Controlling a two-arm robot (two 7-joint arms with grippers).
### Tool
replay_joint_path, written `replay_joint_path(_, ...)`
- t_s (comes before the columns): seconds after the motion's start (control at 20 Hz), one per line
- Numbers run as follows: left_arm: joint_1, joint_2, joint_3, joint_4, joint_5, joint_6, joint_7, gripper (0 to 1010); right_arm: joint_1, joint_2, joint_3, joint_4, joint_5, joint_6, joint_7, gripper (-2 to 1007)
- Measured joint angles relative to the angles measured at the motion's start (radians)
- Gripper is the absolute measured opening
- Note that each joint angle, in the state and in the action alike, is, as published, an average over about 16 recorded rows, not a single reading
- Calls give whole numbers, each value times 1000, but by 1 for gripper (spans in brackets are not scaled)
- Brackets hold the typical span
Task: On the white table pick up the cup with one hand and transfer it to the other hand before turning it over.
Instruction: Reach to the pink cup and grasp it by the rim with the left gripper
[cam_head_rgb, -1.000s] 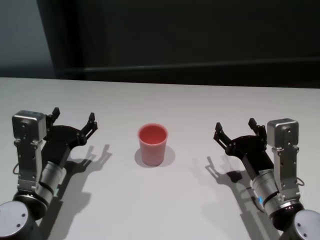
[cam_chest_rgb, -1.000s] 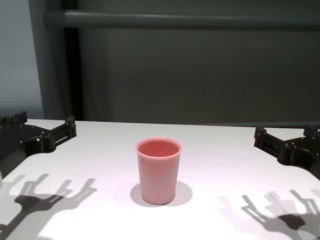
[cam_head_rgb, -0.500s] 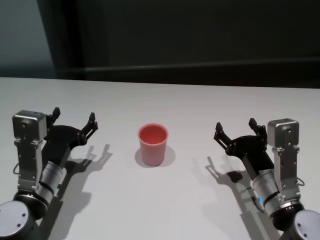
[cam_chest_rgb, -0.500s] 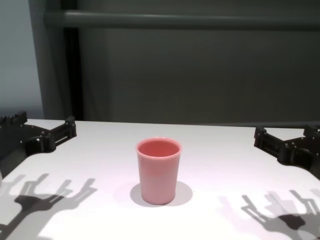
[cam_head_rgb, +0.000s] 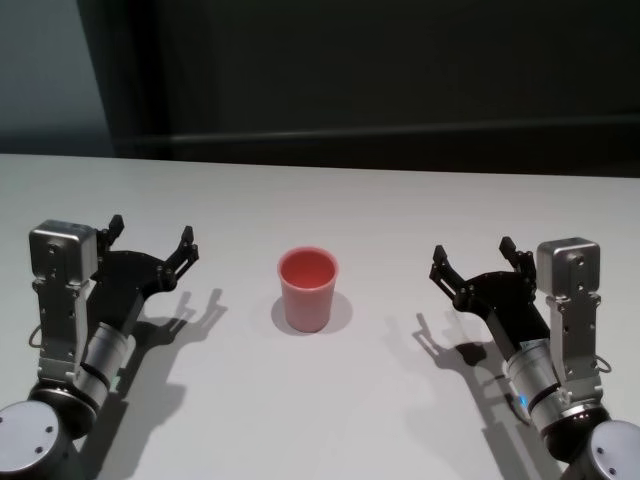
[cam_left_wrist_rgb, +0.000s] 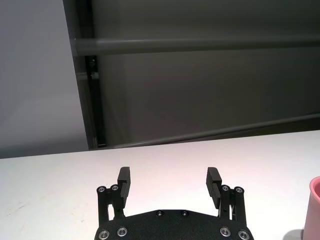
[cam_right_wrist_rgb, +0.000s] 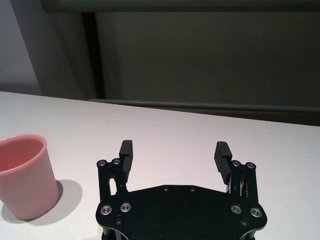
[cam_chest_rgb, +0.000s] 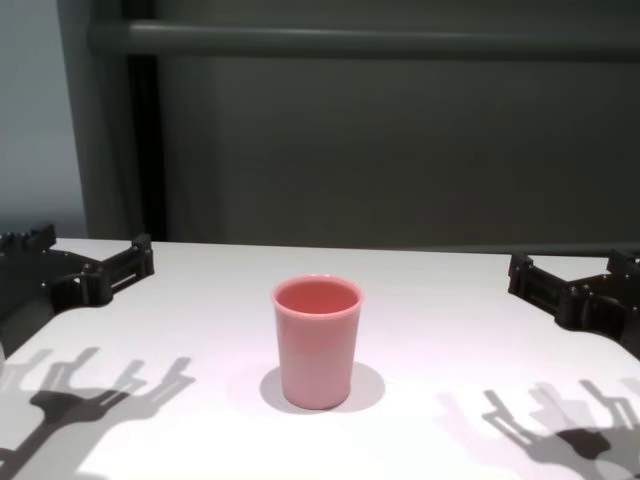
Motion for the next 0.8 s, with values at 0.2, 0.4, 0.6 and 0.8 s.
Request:
replay_joint_path(0.2, 1, 8, 0, -8, 24, 6, -10, 1001, 0, 0, 0, 0, 0, 0, 0, 1002)
replay_joint_path(0.4, 2, 24, 2, -23, 62, 13, -27, 1001, 0, 0, 0, 0, 0, 0, 0, 1002)
replay_joint_path(0.6, 1, 48, 5, -43, 107, 21, -48, 1001, 0, 0, 0, 0, 0, 0, 0, 1002)
replay_joint_path(0.8, -3, 78, 9, -65, 155, 29, -71, 1001, 0, 0, 0, 0, 0, 0, 0, 1002)
